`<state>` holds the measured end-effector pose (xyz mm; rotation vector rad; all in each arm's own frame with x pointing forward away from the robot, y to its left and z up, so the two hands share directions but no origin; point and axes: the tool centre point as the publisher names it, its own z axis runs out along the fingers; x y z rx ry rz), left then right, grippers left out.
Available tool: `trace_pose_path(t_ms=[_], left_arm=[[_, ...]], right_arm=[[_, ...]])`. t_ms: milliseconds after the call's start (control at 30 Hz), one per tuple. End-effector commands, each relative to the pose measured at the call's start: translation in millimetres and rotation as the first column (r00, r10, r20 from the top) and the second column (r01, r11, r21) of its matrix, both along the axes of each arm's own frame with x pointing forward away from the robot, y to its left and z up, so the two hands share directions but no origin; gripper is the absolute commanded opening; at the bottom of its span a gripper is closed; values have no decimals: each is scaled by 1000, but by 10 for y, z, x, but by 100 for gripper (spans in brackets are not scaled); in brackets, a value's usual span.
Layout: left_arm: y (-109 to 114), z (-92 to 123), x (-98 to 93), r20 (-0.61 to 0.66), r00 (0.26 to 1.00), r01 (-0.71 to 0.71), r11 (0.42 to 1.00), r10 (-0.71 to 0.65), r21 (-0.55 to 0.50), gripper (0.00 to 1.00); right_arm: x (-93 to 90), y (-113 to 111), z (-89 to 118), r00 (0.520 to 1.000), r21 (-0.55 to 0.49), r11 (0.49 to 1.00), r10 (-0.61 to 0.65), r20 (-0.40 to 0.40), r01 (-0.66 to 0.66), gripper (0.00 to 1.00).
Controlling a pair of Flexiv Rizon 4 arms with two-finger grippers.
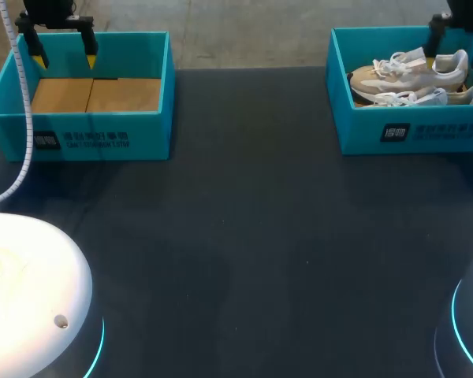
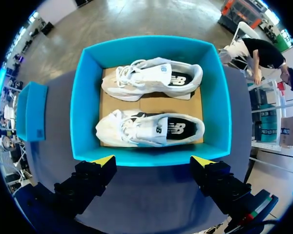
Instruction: Take the shoe out of the shoebox, open the shoe tongue, remove and reinsert the insole, then place the shoe into the shoebox
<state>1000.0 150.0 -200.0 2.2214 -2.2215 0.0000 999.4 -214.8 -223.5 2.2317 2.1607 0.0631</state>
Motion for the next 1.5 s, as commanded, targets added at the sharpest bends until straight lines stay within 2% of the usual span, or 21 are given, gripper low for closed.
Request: trace_pose_path(t_ms=[33, 367, 500, 700, 1067, 1500], left_arm=[[0, 0, 0, 0, 1000, 0, 1000, 0, 0, 100], [0, 0, 0, 0, 1000, 0, 1000, 0, 0, 100], [0, 0, 0, 0, 1000, 0, 1000, 0, 0, 100], [0, 0, 0, 0, 1000, 0, 1000, 0, 0, 100], [0, 0, 0, 0, 1000, 0, 1000, 0, 0, 100], [0, 0, 0, 0, 1000, 0, 1000, 0, 0, 100]], right_arm=[[-76, -37, -29, 1000, 10, 1000, 1, 27, -1, 100], [-76, -37, -29, 1000, 10, 1000, 1, 27, -1, 100], [10, -157, -142, 999, -25, 1000, -14, 35, 15, 100], [89, -306, -282, 998, -22, 1000, 4, 63, -2, 100], [251, -545, -527, 1000, -43, 999, 12, 21, -11, 100], [321, -905, -747, 1000, -47, 999, 6, -17, -7, 100]])
